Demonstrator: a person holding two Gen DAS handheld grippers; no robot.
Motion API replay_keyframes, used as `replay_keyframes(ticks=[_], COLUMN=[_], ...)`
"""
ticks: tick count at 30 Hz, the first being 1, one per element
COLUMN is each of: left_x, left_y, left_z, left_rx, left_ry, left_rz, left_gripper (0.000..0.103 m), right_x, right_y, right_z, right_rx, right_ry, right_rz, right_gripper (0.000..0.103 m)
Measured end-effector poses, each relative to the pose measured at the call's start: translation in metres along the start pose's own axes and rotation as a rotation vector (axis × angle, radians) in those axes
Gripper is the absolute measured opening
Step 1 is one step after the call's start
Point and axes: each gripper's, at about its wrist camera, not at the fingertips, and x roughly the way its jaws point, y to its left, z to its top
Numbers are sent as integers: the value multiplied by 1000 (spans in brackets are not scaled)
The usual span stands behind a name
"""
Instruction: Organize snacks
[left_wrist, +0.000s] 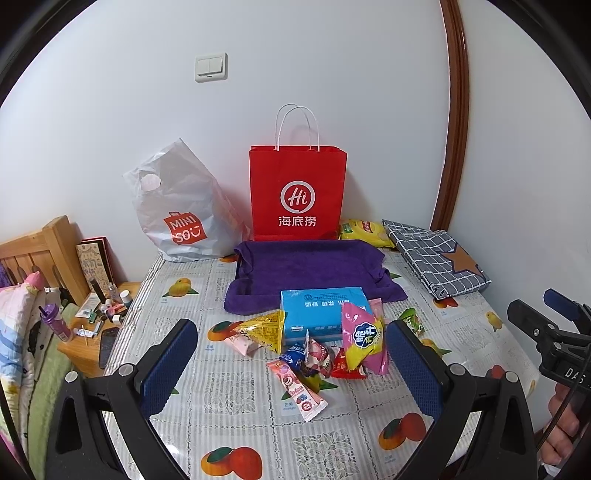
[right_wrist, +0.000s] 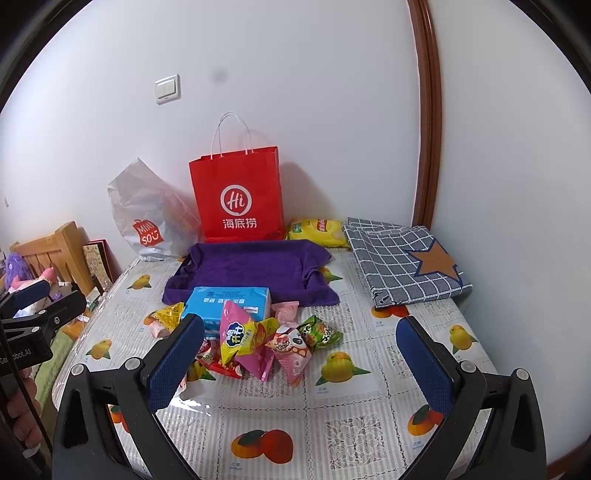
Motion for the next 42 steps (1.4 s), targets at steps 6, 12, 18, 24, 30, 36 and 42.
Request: replay_keyframes(ticks=[6,12,18,24,30,36,42], left_x=[0,0,0,0,-1,-1,0], left_y=[0,0,0,0,0,2,4], left_z=[1,1,1,0,-1,-1,0], left_rx=[-1,0,-1,-1,3,4,2], left_ry=[0,0,1,-1,-1,-1,-6], left_rz=[1,0,1,5,11,13,8], left_gripper=[103,103,103,103,103,103,103], right_x=[0,0,-1,-1,-1,-1,3], right_y=[1,2,2,2,2,4,6], right_z=[0,-1,-2,-1,-2,-3,-2], right_rx=[1,-3,-1,0,1,-4,-6], right_ry=[2,0,0,1,2,4,10], right_rz=[2,3,4,6,5,4,9], right_gripper=[103,103,103,103,103,103,103])
